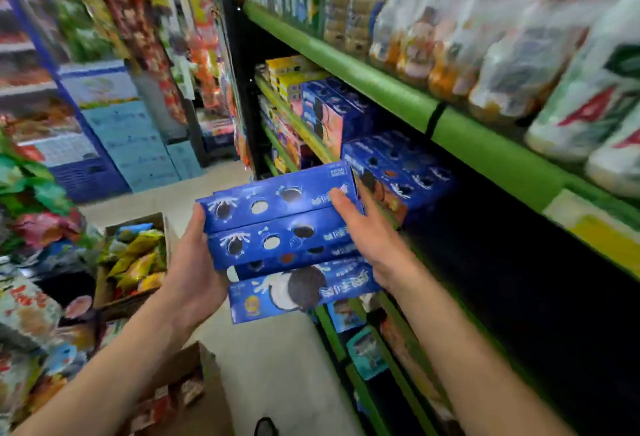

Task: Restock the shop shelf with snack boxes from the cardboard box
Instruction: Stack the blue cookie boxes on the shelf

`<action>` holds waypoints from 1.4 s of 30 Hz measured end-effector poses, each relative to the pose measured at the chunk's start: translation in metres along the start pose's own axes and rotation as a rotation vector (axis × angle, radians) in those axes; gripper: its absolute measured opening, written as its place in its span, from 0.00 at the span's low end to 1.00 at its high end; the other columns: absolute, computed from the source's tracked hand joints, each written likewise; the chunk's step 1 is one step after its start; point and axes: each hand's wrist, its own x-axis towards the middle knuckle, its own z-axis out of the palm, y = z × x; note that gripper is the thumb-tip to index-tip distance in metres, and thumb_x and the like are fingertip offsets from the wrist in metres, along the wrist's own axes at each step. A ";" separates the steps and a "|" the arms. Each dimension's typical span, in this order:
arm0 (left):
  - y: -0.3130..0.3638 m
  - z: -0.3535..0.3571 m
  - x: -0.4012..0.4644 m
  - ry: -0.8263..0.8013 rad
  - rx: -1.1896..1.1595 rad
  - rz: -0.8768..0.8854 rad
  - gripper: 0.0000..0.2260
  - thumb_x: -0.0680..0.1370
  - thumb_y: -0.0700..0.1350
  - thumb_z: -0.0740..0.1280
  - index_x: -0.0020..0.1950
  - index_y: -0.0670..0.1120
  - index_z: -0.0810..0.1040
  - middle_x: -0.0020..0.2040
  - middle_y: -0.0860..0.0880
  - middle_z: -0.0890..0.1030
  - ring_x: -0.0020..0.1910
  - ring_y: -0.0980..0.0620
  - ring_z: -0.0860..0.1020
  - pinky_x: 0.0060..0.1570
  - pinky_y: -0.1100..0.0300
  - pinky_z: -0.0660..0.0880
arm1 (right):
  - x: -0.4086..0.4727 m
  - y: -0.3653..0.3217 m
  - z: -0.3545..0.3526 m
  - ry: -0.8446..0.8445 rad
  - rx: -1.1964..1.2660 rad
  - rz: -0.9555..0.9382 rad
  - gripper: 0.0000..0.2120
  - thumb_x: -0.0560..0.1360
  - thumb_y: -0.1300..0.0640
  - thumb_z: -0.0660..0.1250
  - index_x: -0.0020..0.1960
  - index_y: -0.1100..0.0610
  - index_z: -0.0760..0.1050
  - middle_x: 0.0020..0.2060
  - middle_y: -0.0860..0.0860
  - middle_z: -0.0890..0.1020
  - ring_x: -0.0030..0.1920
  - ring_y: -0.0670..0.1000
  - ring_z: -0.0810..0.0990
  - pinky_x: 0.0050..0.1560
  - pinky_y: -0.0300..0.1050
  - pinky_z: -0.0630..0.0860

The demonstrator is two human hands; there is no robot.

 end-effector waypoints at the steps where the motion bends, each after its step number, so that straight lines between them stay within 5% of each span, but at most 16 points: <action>1: -0.006 0.009 -0.011 0.007 0.000 0.009 0.30 0.77 0.70 0.54 0.67 0.52 0.78 0.63 0.45 0.81 0.60 0.42 0.81 0.55 0.41 0.75 | -0.011 -0.004 -0.011 0.033 -0.025 -0.039 0.29 0.71 0.33 0.64 0.70 0.38 0.69 0.62 0.24 0.71 0.64 0.28 0.69 0.66 0.45 0.71; 3: -0.016 0.024 -0.032 0.016 0.007 0.020 0.30 0.76 0.71 0.55 0.65 0.52 0.80 0.62 0.45 0.82 0.59 0.42 0.81 0.59 0.40 0.73 | -0.033 -0.010 -0.028 0.054 -0.037 -0.035 0.33 0.70 0.32 0.64 0.73 0.38 0.66 0.70 0.32 0.67 0.71 0.35 0.64 0.73 0.50 0.65; 6: -0.026 0.040 -0.060 -0.020 0.031 0.033 0.29 0.77 0.70 0.55 0.65 0.54 0.80 0.62 0.46 0.82 0.60 0.43 0.81 0.64 0.39 0.70 | -0.065 -0.015 -0.048 0.021 0.051 0.029 0.32 0.65 0.29 0.66 0.69 0.32 0.67 0.67 0.42 0.76 0.65 0.47 0.77 0.69 0.55 0.71; 12: -0.032 0.080 -0.091 -0.168 0.063 0.046 0.29 0.78 0.69 0.55 0.68 0.52 0.77 0.64 0.45 0.81 0.61 0.42 0.80 0.61 0.40 0.72 | -0.114 -0.026 -0.087 0.104 0.094 0.015 0.26 0.65 0.30 0.69 0.62 0.30 0.72 0.57 0.43 0.83 0.56 0.50 0.83 0.61 0.57 0.77; 19: -0.043 0.117 -0.089 -0.288 0.077 -0.053 0.29 0.76 0.70 0.57 0.64 0.53 0.80 0.61 0.47 0.82 0.57 0.45 0.82 0.45 0.48 0.81 | -0.145 -0.033 -0.125 0.224 0.107 0.074 0.26 0.59 0.32 0.74 0.54 0.39 0.77 0.48 0.44 0.86 0.48 0.49 0.86 0.55 0.58 0.81; 28: -0.054 0.120 -0.080 -0.388 0.019 -0.090 0.23 0.76 0.67 0.60 0.58 0.54 0.84 0.58 0.46 0.84 0.53 0.44 0.84 0.39 0.50 0.82 | -0.147 -0.030 -0.128 0.298 0.129 0.129 0.30 0.60 0.35 0.77 0.59 0.42 0.76 0.51 0.48 0.86 0.51 0.54 0.86 0.57 0.62 0.79; 33: -0.060 0.117 -0.075 -0.332 0.069 -0.118 0.25 0.72 0.57 0.73 0.68 0.56 0.75 0.58 0.48 0.84 0.51 0.43 0.85 0.39 0.45 0.82 | -0.144 -0.030 -0.127 0.295 0.143 0.144 0.27 0.67 0.43 0.76 0.63 0.48 0.74 0.52 0.52 0.86 0.50 0.56 0.86 0.56 0.58 0.80; 37: -0.061 0.115 -0.067 -0.301 0.158 -0.142 0.29 0.69 0.54 0.77 0.67 0.63 0.71 0.55 0.50 0.85 0.49 0.42 0.85 0.38 0.42 0.81 | -0.135 -0.035 -0.127 0.352 0.186 0.196 0.13 0.75 0.53 0.71 0.59 0.50 0.76 0.46 0.53 0.87 0.42 0.54 0.86 0.43 0.47 0.81; 42: -0.061 0.118 -0.060 -0.303 0.168 -0.181 0.25 0.73 0.53 0.75 0.67 0.62 0.70 0.51 0.48 0.86 0.46 0.41 0.85 0.38 0.41 0.80 | -0.130 -0.035 -0.126 0.390 0.135 0.232 0.12 0.75 0.51 0.70 0.57 0.48 0.75 0.43 0.52 0.87 0.39 0.53 0.86 0.38 0.45 0.81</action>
